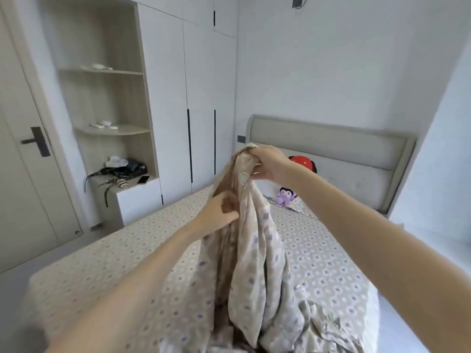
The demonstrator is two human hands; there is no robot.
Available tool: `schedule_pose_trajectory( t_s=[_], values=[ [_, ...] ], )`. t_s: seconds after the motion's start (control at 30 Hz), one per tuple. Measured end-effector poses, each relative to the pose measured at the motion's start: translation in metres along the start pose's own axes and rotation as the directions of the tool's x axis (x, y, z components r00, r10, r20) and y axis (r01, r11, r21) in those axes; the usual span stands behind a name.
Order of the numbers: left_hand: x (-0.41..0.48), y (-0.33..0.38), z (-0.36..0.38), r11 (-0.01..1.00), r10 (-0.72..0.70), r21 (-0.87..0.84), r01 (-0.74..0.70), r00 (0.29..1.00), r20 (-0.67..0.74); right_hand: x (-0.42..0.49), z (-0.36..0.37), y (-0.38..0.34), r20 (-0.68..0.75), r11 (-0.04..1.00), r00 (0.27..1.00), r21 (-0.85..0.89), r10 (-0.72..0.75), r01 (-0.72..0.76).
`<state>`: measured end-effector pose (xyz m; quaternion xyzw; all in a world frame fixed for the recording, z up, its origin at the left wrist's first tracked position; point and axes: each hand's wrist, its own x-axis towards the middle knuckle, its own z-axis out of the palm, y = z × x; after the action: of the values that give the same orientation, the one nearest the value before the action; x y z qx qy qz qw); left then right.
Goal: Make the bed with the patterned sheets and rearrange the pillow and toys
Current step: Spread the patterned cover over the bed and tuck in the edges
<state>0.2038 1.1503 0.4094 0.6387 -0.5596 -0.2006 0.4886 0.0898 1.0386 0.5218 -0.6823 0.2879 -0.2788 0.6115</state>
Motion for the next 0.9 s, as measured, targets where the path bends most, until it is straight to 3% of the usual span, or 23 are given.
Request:
schedule_pose_trajectory(
  t_s=[0.17, 0.33, 0.4, 0.47, 0.53, 0.6, 0.67, 0.73, 0.8, 0.9],
  values=[
    [-0.008, -0.009, 0.003, 0.993, -0.118, 0.05, 0.108, 0.948, 0.296, -0.004, -0.002, 0.001, -0.032, 0.994, 0.999, 0.108, 0.005, -0.001],
    [-0.002, -0.023, -0.003, 0.947, -0.14, 0.31, 0.086, 0.978, 0.157, -0.01, -0.012, 0.016, 0.091, 0.972, 0.995, 0.236, -0.037, 0.014],
    [-0.001, -0.026, -0.009, 0.945, -0.112, 0.318, 0.073, 0.988, 0.104, -0.013, -0.018, 0.028, 0.111, 0.98, 0.994, 0.199, -0.017, -0.006],
    [0.002, -0.024, -0.012, 0.971, -0.119, 0.215, 0.103, 0.991, 0.063, -0.014, -0.023, 0.045, 0.054, 0.998, 0.998, 0.053, 0.039, -0.042],
    [0.008, -0.014, -0.013, 0.978, -0.085, 0.189, 0.084, 0.996, -0.003, -0.02, -0.024, 0.064, 0.045, 0.971, 0.991, -0.211, 0.125, -0.113],
    [0.017, 0.001, -0.015, 0.983, -0.028, 0.176, 0.042, 0.997, -0.076, -0.029, -0.024, 0.082, 0.116, 0.808, 0.96, -0.571, 0.254, -0.144],
    [0.026, 0.016, -0.018, 0.992, 0.029, 0.129, -0.014, 0.994, -0.11, -0.034, -0.02, 0.102, 0.147, 0.608, 0.928, -0.788, 0.342, -0.099],
    [0.035, 0.03, -0.026, 0.99, 0.07, 0.134, -0.053, 0.989, -0.129, -0.035, -0.015, 0.118, 0.124, 0.516, 0.967, -0.857, 0.224, -0.01],
    [0.041, 0.04, -0.035, 0.987, 0.092, 0.142, -0.071, 0.984, -0.151, -0.035, -0.014, 0.122, 0.052, 0.519, 0.997, -0.855, 0.058, 0.014],
    [0.047, 0.045, -0.052, 0.968, 0.123, 0.24, -0.073, 0.972, -0.198, -0.029, -0.022, 0.103, -0.019, 0.516, 0.997, -0.856, -0.071, 0.02]
  ],
)
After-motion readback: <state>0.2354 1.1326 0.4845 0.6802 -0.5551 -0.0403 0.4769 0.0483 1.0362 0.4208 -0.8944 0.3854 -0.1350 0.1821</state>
